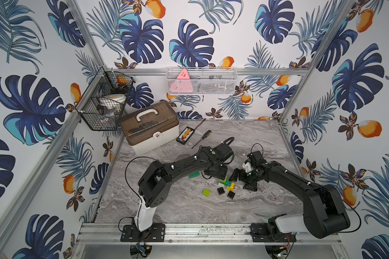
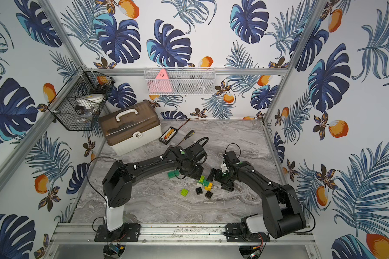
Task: Assemble a giraffe with lego
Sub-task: Assemble the lego brick with the lego brick.
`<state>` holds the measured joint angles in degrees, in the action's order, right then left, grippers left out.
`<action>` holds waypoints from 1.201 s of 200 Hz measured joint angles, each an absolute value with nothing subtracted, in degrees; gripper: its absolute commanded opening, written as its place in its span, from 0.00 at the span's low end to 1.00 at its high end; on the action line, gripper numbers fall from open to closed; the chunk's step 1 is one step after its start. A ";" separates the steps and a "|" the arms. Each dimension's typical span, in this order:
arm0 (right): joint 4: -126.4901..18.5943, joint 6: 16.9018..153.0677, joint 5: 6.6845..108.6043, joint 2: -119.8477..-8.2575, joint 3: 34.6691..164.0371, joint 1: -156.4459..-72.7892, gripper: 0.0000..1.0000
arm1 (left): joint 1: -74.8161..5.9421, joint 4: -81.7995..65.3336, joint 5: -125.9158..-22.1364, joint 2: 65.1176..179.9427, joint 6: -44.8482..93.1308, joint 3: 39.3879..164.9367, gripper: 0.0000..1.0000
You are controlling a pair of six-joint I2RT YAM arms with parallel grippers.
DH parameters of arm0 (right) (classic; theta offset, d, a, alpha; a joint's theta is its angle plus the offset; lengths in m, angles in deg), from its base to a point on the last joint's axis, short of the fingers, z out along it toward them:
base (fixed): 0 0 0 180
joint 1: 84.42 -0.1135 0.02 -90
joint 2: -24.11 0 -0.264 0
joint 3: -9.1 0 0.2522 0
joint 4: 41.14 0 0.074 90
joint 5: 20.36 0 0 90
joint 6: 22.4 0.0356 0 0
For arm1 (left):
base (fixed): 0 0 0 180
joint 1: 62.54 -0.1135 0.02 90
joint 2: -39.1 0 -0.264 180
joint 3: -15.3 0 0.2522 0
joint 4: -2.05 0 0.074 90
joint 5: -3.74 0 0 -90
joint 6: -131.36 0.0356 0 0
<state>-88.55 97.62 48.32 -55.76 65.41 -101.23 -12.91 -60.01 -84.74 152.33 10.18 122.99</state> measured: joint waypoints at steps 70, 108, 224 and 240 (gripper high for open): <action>-88.46 98.04 48.58 -55.52 65.21 -101.45 1.00 | -12.91 -59.48 -82.20 153.23 10.23 122.07 0.65; -88.42 98.10 49.13 -55.28 65.21 -101.82 1.00 | -12.63 -60.31 -82.31 153.95 11.32 122.46 0.64; -90.27 98.17 53.81 -54.56 67.55 -104.23 0.99 | -13.24 -63.68 -83.56 153.84 11.45 125.65 0.64; -90.60 97.95 54.38 -54.76 68.55 -105.10 0.99 | -13.65 -63.66 -83.56 153.69 11.43 126.27 0.64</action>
